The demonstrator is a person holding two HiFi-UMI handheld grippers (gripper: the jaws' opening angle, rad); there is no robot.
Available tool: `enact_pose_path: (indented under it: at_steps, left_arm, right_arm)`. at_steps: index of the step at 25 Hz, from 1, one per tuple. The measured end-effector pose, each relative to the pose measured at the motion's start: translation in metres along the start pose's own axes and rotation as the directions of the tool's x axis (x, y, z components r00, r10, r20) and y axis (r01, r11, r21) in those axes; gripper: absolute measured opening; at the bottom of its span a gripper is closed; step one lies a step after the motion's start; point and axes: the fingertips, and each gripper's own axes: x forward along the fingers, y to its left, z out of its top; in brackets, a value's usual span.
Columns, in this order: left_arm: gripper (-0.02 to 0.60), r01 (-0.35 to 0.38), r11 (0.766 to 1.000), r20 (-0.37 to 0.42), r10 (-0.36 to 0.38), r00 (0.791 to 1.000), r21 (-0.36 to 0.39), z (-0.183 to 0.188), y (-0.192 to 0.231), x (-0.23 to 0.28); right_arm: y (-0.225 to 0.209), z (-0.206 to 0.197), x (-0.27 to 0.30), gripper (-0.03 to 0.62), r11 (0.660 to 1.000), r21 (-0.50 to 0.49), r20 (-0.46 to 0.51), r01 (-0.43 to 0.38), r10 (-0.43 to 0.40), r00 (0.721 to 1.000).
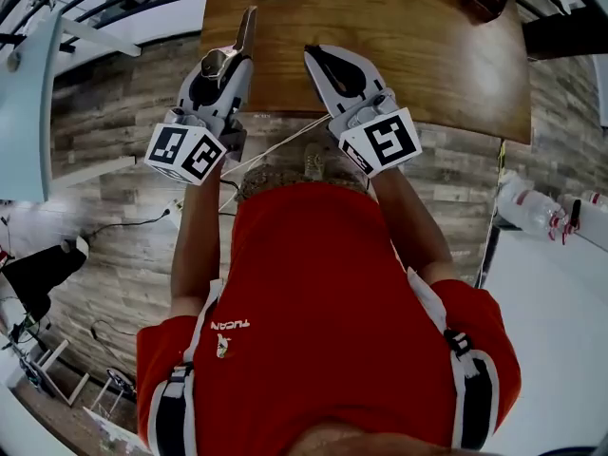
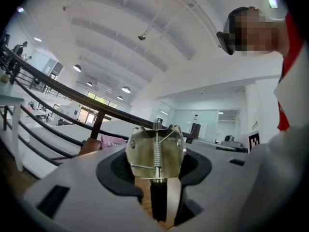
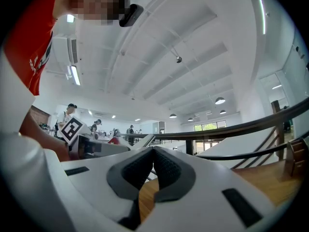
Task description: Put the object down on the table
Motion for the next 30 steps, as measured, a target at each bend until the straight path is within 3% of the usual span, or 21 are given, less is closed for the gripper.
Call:
enact_pose_path:
  at_steps: [8,18,30]
  left_arm:
    - [0.196,-0.026,0.999,-0.122,0.024,0.992,-0.020,-0.032,0.029,0.040]
    - [0.198,-0.049,0.998,-0.307,0.037,0.951,-0.033,-0.080,0.068,0.073]
    - [0.198,-0.103,0.994,-0.528,0.064,0.847,-0.045,-0.129,0.102,0.104]
  right_arm:
    - [-0.031,-0.028,0.018,0.025,1.000,0.008,-0.066,0.028,-0.027,0.997]
    - [-0.042,-0.044,0.038,0.025,0.997,0.002,-0.122,0.072,-0.071,0.990]
    - [-0.052,-0.053,0.049,0.025,0.995,-0.013,-0.168,0.104,-0.104,0.980]
